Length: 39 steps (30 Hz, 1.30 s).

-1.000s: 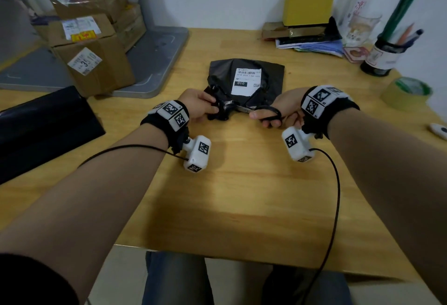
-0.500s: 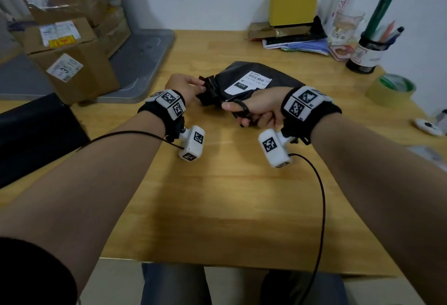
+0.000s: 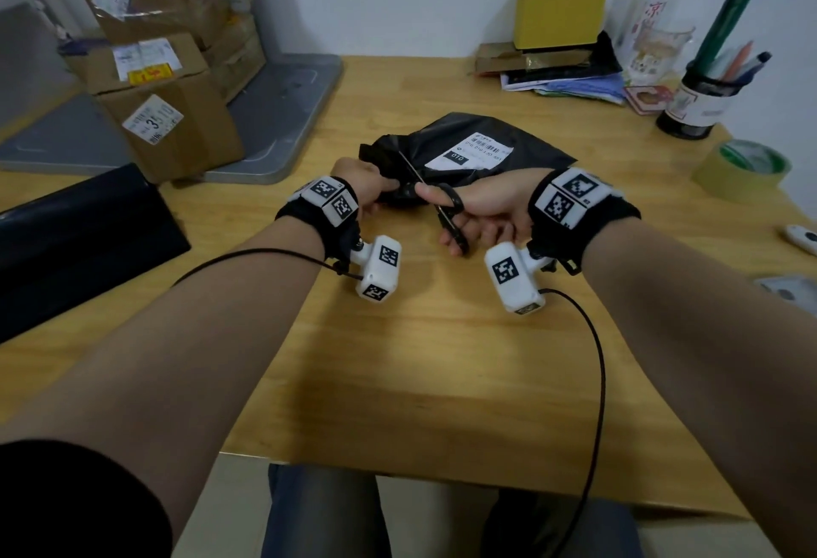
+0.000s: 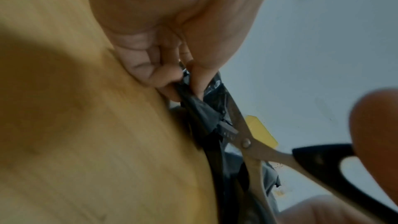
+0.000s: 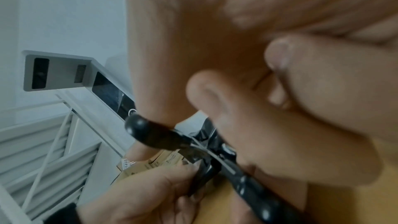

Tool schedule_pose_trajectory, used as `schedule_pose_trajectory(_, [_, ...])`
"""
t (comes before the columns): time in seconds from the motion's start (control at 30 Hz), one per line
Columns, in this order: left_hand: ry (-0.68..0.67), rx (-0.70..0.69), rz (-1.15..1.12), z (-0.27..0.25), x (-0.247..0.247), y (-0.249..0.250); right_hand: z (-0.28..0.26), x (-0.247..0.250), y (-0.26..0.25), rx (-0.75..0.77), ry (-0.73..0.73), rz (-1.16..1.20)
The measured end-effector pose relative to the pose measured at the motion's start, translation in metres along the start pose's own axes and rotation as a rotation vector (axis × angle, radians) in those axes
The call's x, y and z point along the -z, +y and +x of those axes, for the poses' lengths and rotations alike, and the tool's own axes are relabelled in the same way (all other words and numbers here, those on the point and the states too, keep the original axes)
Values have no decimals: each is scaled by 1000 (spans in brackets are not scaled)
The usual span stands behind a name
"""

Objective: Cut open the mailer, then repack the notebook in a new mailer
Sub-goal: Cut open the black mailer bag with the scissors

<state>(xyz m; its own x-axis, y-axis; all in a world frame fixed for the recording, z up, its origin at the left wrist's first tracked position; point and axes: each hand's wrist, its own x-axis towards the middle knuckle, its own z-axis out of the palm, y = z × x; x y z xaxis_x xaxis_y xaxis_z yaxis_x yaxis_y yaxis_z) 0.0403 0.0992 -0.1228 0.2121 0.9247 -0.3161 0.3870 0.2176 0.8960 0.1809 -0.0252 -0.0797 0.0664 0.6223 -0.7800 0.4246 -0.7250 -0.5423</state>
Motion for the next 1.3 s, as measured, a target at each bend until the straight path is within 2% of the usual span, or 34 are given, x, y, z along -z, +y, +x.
schedule_pose_trajectory(0.13, [-1, -22, -168, -3, -1, -4, -5, 9, 11, 27, -72, 51])
schedule_pose_trajectory(0.27, [13, -102, -89, -2, 4, -11, -15, 12, 13, 49, -88, 39])
schedule_pose_trajectory(0.43, [27, -125, -104, -4, 11, -14, -16, 9, 9, 34, -55, -19])
schedule_pose_trajectory(0.6, [55, -115, -195, 2, 14, -20, -12, 8, 16, 22, -66, 7])
schedule_pose_trajectory(0.83, [-19, -44, -248, 7, 16, -23, 2, 2, 2, 80, -127, 209])
schedule_pose_trajectory(0.97, [-57, -46, -128, 8, 19, -20, 7, 5, -15, 53, -113, 143])
schedule_pose_trajectory(1.13, [-41, -83, 78, 14, 14, -15, 11, 15, -37, 59, -69, -3])
schedule_pose_trajectory(1.3, [-80, -97, 200, 20, 14, -10, 25, 18, -39, 51, -66, 1])
